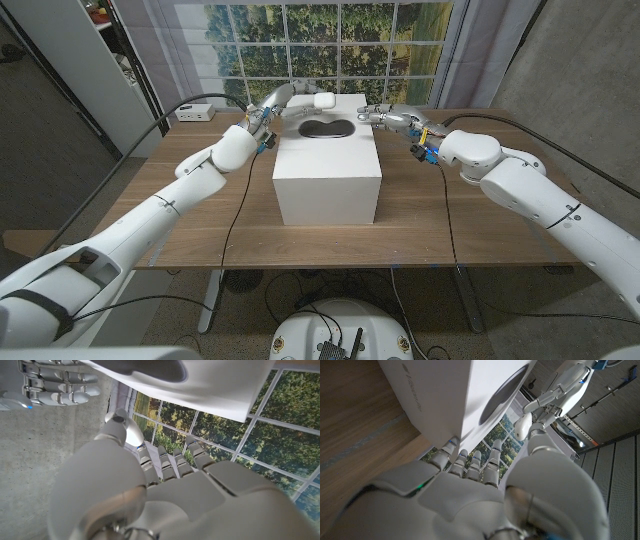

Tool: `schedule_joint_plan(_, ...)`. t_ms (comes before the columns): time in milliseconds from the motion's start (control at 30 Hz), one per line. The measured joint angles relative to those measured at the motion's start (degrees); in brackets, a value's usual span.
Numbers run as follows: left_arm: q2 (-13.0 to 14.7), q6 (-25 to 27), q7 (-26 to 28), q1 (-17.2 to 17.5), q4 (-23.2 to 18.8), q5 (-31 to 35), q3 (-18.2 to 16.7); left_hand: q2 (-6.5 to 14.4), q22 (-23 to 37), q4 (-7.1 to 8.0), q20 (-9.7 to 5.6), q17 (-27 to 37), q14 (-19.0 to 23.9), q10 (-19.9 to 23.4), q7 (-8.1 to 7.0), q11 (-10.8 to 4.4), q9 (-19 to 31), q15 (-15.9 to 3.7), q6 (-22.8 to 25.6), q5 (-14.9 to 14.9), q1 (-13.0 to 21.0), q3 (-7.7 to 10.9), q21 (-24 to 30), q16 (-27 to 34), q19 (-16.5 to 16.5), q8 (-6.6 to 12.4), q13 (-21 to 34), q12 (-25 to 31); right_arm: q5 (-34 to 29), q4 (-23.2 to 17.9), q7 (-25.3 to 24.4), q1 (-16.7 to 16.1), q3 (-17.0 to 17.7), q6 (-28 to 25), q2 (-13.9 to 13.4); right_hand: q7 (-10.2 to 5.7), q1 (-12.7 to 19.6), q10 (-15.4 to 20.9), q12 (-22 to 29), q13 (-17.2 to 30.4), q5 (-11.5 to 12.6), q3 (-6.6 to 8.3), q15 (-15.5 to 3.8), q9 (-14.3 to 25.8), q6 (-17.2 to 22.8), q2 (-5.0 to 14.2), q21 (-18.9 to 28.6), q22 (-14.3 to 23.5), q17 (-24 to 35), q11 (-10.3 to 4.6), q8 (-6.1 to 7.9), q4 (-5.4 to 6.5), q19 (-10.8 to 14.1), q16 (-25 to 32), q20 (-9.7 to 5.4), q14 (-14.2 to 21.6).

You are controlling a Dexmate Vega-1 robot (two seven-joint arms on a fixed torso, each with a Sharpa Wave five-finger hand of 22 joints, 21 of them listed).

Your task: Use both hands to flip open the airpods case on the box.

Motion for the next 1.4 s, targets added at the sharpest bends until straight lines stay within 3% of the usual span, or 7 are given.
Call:
schedule_joint_plan(233,0.76,-0.17,0.01,1.2,-2.25,1.19,-0.67,-0.27,0.0,0.0,0.0,0.0,0.0,0.0,-0.06,0.0,0.0,0.0,0.67,0.0,0.3,-0.48,0.0,-0.22,0.0,0.01,0.0,0.0,-1.73,-1.09,-1.3,1.82,-1.27,-2.69,0.34,1.78,0.3,0.0,0.0,-0.27,0.0,0.0,0.71,0.0,1.78,-0.3,0.0,0.12,0.0,0.0,0.31,0.0,0.37,0.0,0.59,-0.1)
schedule_joint_plan(533,1.36,-0.5,0.34,2.15,-4.15,2.89,-1.3,-0.08,0.16,0.17,0.0,0.0,0.0,0.0,-0.06,0.0,0.01,0.0,0.67,-0.11,0.83,-0.8,0.0,-0.22,0.0,0.01,0.01,0.0,-4.19,-5.54,-2.61,4.41,-2.44,-9.18,-0.94,2.18,0.53,-0.45,0.0,-0.27,0.0,-0.47,1.71,-0.01,2.62,-0.53,-0.15,0.31,0.01,0.05,0.44,0.0,-0.36,-0.39,1.05,-1.15)
schedule_joint_plan(933,0.72,-2.01,0.6,2.49,-4.65,4.2,-1.4,-0.04,0.16,0.08,0.0,0.0,-0.01,0.0,-0.06,0.0,0.0,0.0,0.68,-0.21,0.78,-1.18,0.0,-0.44,0.0,0.01,0.01,0.0,-5.58,-11.49,-3.94,7.59,-3.04,-18.74,-2.52,4.32,0.53,0.32,0.0,-0.26,0.0,-0.71,-1.69,-0.16,5.12,-0.53,-0.15,0.14,0.17,-1.33,0.3,0.23,-0.65,-0.04,1.19,-0.4)
schedule_joint_plan(1033,0.25,-2.52,0.84,2.53,-4.51,4.38,-1.4,-0.04,0.16,0.25,-0.02,0.0,-0.01,0.0,-0.06,0.0,0.01,0.0,0.68,-0.22,0.78,-1.35,0.0,-0.44,0.02,0.01,0.01,0.0,-5.58,-12.33,-4.25,8.09,-3.04,-20.64,-2.74,1.76,0.45,0.6,0.0,-0.17,0.0,-1.03,-1.91,-0.15,3.85,-0.46,0.3,0.2,1.06,-1.61,-0.78,0.56,0.47,1.58,0.11,2.24)
schedule_joint_plan(1100,0.06,-2.86,0.95,2.57,-4.38,4.46,-1.38,-0.04,0.15,0.32,-0.23,0.0,-0.01,0.0,-0.06,0.0,0.01,0.0,0.68,-0.22,0.78,-1.42,0.0,-0.44,0.23,0.01,0.01,0.0,-5.51,-12.83,-4.57,8.32,-3.03,-21.89,-2.84,-0.88,0.3,0.98,0.36,0.19,0.0,-1.03,-1.93,-0.15,2.67,0.5,0.99,0.29,2.14,-1.98,-1.58,0.56,2.23,3.16,-0.49,4.76)
schedule_joint_plan(1200,-0.33,-3.31,1.16,2.66,-4.19,4.47,-1.35,-0.04,0.15,0.16,-0.23,0.01,0.2,0.0,-0.09,0.01,0.01,0.21,0.7,-0.22,0.79,-1.73,0.0,-0.44,0.23,0.01,0.01,0.0,-5.13,-13.47,-4.99,8.48,-2.81,-23.27,-3.0,-2.98,0.26,2.74,1.54,1.27,0.0,-1.03,-2.01,-0.03,0.76,1.04,2.15,0.76,4.55,-2.77,-2.44,0.56,5.42,6.26,-1.7,8.65)
schedule_joint_plan(1400,-1.03,-3.96,1.43,2.84,-3.95,4.21,-1.35,0.2,0.15,0.31,-0.4,0.01,0.2,0.0,-0.06,0.01,0.0,0.21,1.11,-0.22,1.04,-1.9,0.0,-0.44,0.41,0.01,0.01,-0.26,-4.21,-14.31,-5.81,8.53,-2.12,-25.06,-3.19,-3.93,0.94,9.34,7.49,7.11,-0.43,-2.71,-2.21,0.0,-0.65,1.18,7.01,2.99,14.3,-3.66,-2.85,-0.02,14.4,16.69,-5.39,17.85)
